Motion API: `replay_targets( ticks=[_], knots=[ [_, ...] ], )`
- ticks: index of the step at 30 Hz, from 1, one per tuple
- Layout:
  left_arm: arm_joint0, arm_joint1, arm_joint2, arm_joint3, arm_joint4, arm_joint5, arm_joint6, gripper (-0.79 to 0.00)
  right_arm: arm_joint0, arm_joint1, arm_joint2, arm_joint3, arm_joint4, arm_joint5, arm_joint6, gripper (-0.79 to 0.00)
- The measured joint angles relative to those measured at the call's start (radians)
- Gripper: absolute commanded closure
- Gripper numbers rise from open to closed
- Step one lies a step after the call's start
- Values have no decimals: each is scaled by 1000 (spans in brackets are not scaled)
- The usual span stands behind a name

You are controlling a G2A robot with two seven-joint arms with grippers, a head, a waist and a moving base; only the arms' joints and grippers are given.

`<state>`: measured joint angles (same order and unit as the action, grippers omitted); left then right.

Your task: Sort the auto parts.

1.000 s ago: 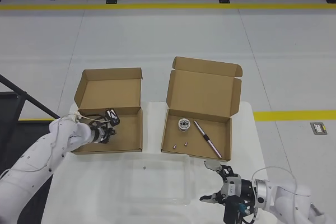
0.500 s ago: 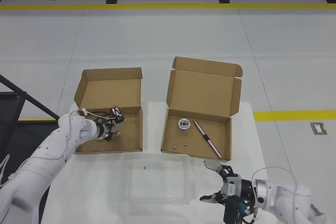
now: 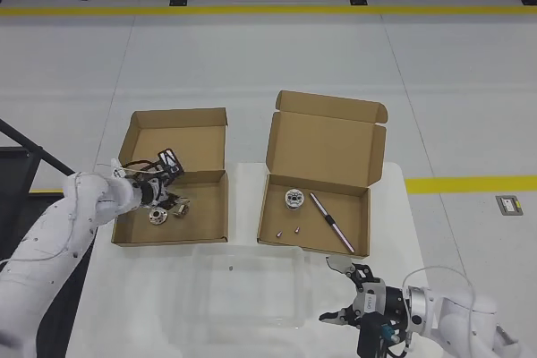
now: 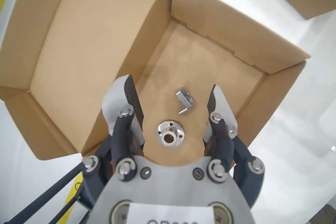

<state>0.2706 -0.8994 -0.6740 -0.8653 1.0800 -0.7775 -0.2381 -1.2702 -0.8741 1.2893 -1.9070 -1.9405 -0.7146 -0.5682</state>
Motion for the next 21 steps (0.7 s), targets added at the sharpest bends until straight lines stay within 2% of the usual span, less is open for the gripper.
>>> replay_targets(
  ticks=[2,5,9,12,17,18,20,21],
  knots=[
    [46,36,-62,-73,-18,-4,10,-588,0,0,0,0,0,0,0,-785],
    [152,98,-183,-221,-58,15,11,-588,0,0,0,0,0,0,0,-785],
    [349,174,-371,-448,-151,75,20,-600,0,0,0,0,0,0,0,-785],
    [501,213,-502,-594,-217,124,48,-625,0,0,0,0,0,0,0,-785],
    [726,244,-678,-777,-223,227,170,-637,0,0,0,0,0,0,0,-785],
    [772,246,-709,-809,-222,253,195,-659,0,0,0,0,0,0,0,-785],
    [830,248,-747,-847,-219,291,219,-785,0,0,0,0,0,0,0,-785],
    [863,248,-766,-869,-230,316,231,-785,0,0,0,0,0,0,0,-785]
  ],
)
